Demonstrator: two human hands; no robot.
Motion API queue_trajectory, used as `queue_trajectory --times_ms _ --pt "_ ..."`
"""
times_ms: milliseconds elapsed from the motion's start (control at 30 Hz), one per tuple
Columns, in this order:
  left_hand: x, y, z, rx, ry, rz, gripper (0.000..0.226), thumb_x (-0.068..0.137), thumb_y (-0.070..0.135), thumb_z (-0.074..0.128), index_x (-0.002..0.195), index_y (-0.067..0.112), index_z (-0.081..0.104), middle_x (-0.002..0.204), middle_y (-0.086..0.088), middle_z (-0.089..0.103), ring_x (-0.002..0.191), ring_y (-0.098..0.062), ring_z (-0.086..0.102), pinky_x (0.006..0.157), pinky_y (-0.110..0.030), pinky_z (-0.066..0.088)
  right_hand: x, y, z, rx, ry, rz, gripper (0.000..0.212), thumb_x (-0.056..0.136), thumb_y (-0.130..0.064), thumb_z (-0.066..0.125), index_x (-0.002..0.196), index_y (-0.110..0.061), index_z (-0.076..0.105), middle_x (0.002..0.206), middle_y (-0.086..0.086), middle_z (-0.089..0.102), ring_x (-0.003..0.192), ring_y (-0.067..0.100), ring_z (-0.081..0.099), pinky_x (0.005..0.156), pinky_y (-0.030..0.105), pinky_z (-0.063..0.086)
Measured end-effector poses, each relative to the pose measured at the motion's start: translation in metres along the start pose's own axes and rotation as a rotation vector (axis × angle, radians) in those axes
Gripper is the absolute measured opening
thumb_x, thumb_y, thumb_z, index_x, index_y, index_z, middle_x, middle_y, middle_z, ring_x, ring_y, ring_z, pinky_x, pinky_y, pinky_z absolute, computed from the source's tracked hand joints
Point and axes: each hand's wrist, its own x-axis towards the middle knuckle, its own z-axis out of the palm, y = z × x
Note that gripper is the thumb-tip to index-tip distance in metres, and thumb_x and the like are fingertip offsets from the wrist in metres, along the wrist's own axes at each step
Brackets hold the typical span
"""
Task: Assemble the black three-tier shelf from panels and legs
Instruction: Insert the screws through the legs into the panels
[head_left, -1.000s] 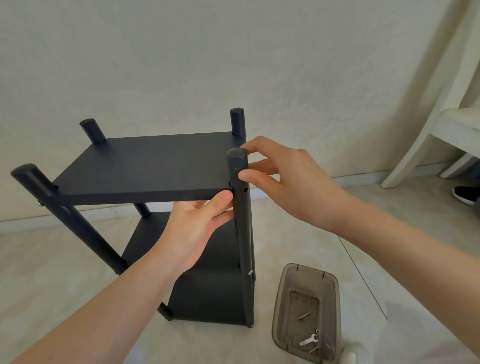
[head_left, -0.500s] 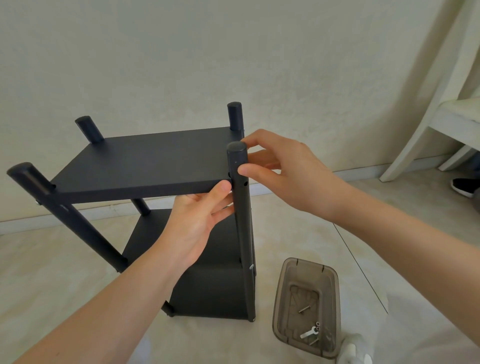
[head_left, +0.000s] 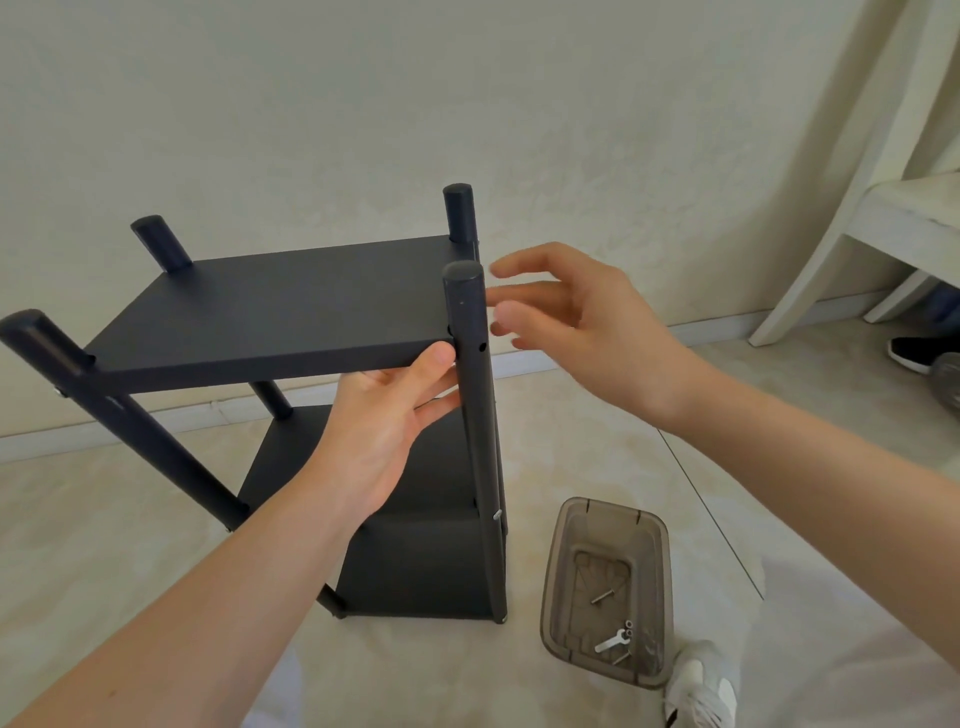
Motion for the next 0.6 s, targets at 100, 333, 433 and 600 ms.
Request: queue_trajectory --times_ms 100,333,433,600 --pt "-0.001 -0.001 0.002 -0.019 -0.024 -0.013 0.016 0.08 0.028 0.07 0.089 0.035 0.081 0.114 0.0 0.076 0.11 -0.023 0.071 0.078 -0.025 0.059 -0.007 0.035 0.001 0.163 0.138 0.236 0.008 0.101 -0.021 0.053 0.106 -0.023 0.059 0.094 -0.003 0.077 0.086 0.013 0.073 0.076 0.029 0.06" --pt "-0.001 0.0 0.001 -0.007 -0.047 -0.01 0.02 0.081 0.024 0.067 0.089 0.035 0.082 0.115 0.001 0.075 0.114 -0.023 0.069 0.081 -0.027 0.059 -0.052 0.178 0.028 -0.081 -0.102 0.854 0.012 0.101 -0.019 0.051 0.108 -0.011 0.058 0.099 0.006 0.072 0.088 0.019 0.066 0.069 0.026 0.054" --pt "-0.003 -0.001 0.001 -0.003 -0.039 -0.004 0.021 0.085 0.021 0.065 0.088 0.033 0.082 0.113 0.002 0.076 0.112 -0.021 0.07 0.078 -0.024 0.058 -0.089 0.233 0.049 -0.214 -0.178 0.966 0.018 0.101 -0.019 0.05 0.089 -0.009 0.057 0.085 0.009 0.065 0.073 0.022 0.059 0.068 0.03 0.049" --pt "-0.004 -0.002 0.003 0.014 -0.032 -0.02 0.031 0.097 0.014 0.058 0.085 0.03 0.083 0.114 0.0 0.076 0.114 -0.021 0.069 0.079 -0.023 0.058 -0.14 0.286 0.09 -0.401 -0.388 1.112 0.049 0.104 -0.037 0.046 0.134 0.002 0.042 0.106 0.007 0.059 0.089 0.019 0.054 0.072 0.024 0.045"
